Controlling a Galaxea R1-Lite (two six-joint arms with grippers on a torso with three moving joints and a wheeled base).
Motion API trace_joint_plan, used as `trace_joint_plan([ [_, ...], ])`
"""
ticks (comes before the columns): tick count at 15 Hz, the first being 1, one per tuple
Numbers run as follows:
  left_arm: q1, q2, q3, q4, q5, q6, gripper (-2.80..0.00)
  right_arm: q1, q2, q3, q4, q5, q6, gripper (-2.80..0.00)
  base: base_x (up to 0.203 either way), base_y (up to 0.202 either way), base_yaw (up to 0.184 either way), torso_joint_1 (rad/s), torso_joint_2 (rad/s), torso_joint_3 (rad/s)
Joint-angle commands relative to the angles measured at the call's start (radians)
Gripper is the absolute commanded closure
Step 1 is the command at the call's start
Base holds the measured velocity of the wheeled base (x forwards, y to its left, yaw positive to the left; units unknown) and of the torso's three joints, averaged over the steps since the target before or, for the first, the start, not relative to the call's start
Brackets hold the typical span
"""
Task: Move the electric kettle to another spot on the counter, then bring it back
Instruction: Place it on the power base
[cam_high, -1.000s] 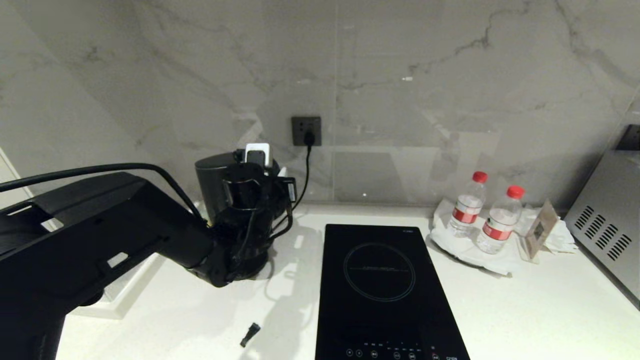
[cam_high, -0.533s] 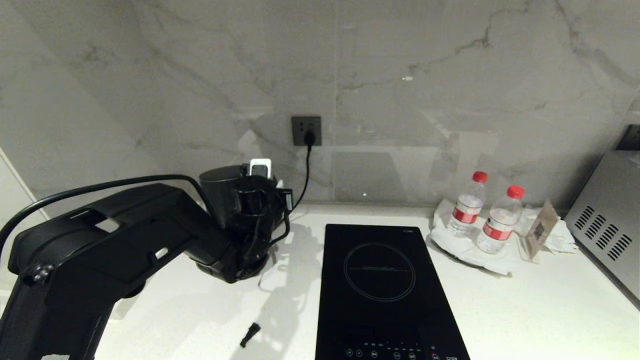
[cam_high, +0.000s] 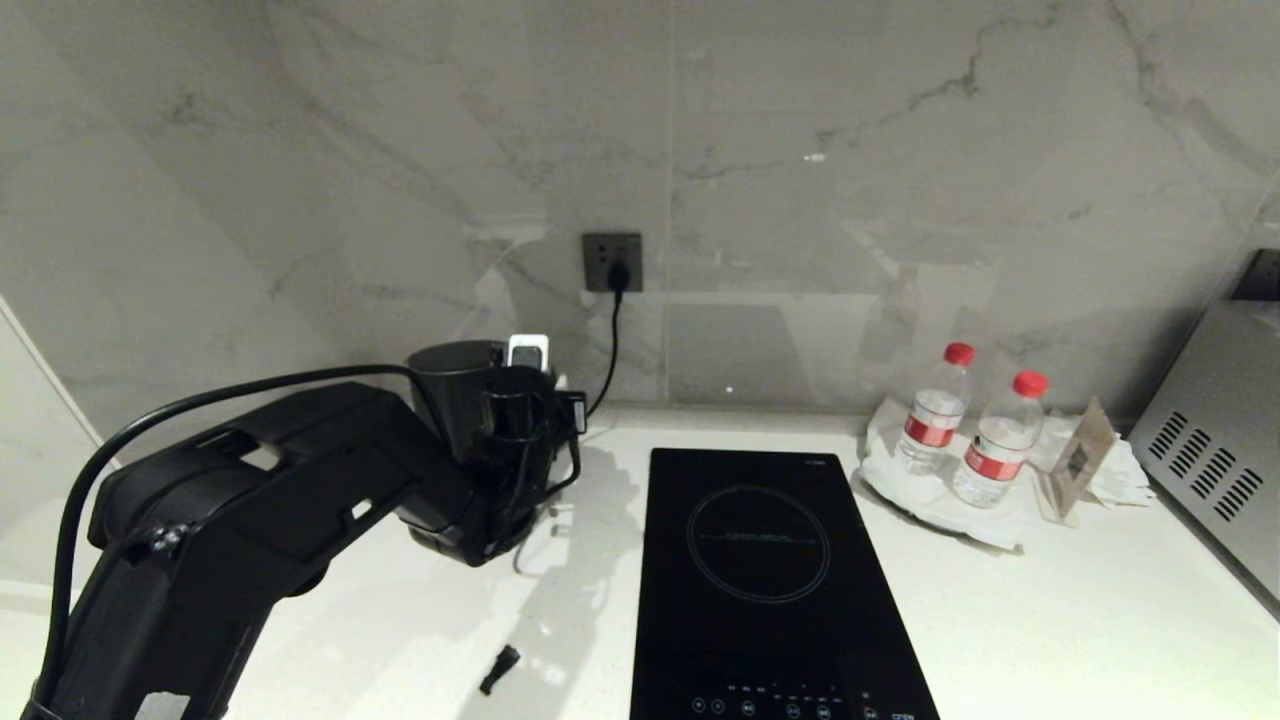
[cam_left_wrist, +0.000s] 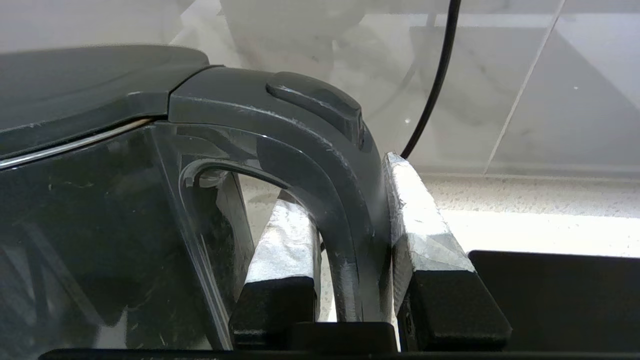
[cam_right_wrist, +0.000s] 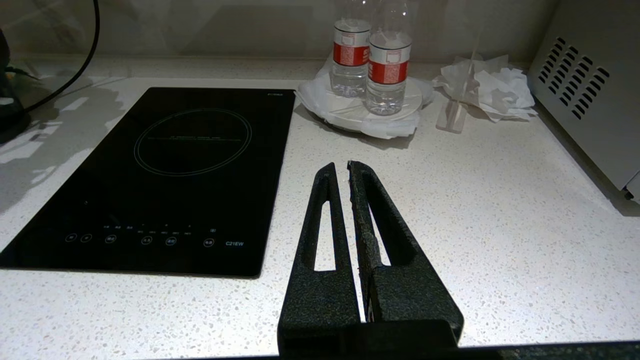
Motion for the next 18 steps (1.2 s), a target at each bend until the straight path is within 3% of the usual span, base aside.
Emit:
trace_joint_plan([
  [1, 0.001, 0.003, 0.031, -0.007, 0.006, -0.003, 0.0, 0.0, 0.0, 0.0, 0.0, 0.0, -0.001, 0.0, 0.0, 0.0, 0.0, 0.0, 0.0, 0.0],
  [12, 0.002, -0.033, 0.18, -0.1, 0.033, -0.007, 0.0, 0.0, 0.0, 0.001, 0.0, 0.0, -0.001, 0.0, 0.0, 0.0, 0.0, 0.0, 0.0, 0.0],
  [18, -0.036, -0.037, 0.235, -0.135, 0.053, -0.004, 0.0, 0.0, 0.0, 0.0, 0.0, 0.0, 0.001, 0.0, 0.0, 0.0, 0.0, 0.0, 0.0, 0.0],
])
